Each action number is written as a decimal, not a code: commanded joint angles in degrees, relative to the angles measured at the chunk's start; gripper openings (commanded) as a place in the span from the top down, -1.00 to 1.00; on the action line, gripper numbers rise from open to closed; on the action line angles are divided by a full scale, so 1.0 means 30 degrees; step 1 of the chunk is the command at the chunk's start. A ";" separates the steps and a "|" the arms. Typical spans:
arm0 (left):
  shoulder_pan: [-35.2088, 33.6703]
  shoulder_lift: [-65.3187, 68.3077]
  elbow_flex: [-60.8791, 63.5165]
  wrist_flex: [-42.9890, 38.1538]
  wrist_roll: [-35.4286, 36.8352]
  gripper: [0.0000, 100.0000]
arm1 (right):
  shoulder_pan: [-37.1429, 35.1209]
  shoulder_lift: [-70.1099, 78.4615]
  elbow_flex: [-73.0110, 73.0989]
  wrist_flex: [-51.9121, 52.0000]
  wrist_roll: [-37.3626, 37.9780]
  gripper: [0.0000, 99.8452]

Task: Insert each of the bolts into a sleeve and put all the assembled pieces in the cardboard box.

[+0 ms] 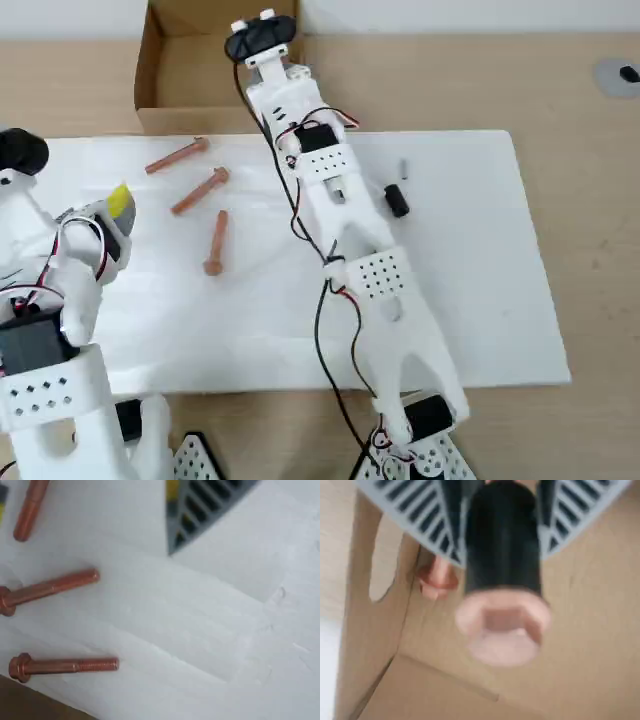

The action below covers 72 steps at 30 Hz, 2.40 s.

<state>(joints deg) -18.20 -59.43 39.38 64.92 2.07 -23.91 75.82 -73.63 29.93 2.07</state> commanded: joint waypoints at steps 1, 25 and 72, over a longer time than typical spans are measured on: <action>-0.0234 -0.0073 -0.0029 -0.0147 -0.0264 0.52 | 0.0044 -0.0337 -0.2447 0.1143 0.0586 0.70; 0.0000 1.4872 -1.2454 0.2608 -0.1612 0.52 | 0.1480 -0.4879 -0.7311 1.2278 0.0440 0.48; 0.4484 3.8462 -3.1414 0.0879 -2.1333 0.52 | 0.2359 -0.8777 -0.7282 1.9106 0.0440 0.48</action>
<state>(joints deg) -5.54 54.07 -50.37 69.58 -61.85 -17.76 55.08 -92.44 87.34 3.30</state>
